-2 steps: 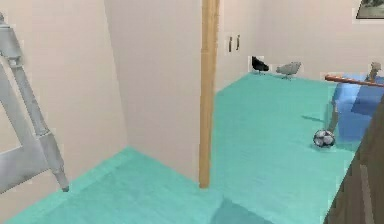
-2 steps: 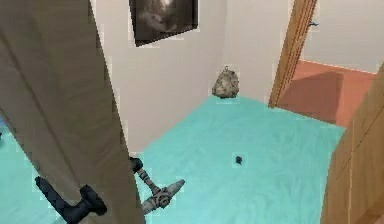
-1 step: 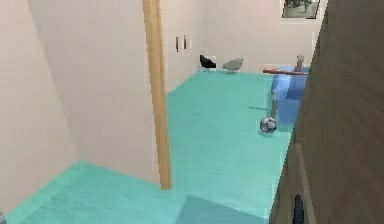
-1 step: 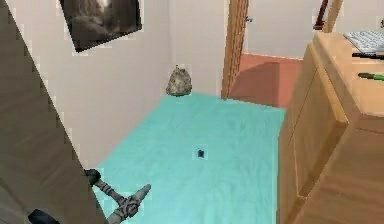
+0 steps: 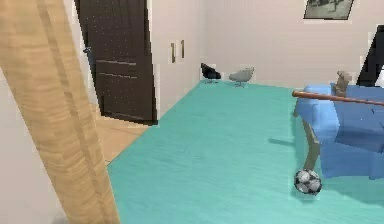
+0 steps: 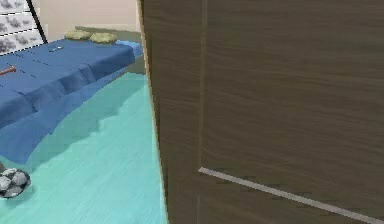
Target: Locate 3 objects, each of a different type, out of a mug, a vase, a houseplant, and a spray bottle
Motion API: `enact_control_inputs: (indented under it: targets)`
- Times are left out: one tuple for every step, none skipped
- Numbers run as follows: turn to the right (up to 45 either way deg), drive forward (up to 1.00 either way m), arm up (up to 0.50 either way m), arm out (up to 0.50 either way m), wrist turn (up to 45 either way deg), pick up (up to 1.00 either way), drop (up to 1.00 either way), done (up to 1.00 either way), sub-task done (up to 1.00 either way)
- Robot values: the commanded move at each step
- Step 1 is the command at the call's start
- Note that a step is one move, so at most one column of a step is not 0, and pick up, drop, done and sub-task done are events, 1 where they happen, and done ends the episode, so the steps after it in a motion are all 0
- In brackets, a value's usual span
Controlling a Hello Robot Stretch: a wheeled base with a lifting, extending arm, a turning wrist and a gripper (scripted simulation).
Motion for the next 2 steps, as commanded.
enact_control_inputs:
  targets:
    - [6.0,0.00,0.00,0.00,0.0,0.00,0.00,0.00,0.00]
    - [0.0,0.40,0.00,0.00,0.0,0.00,0.00,0.00,0.00]
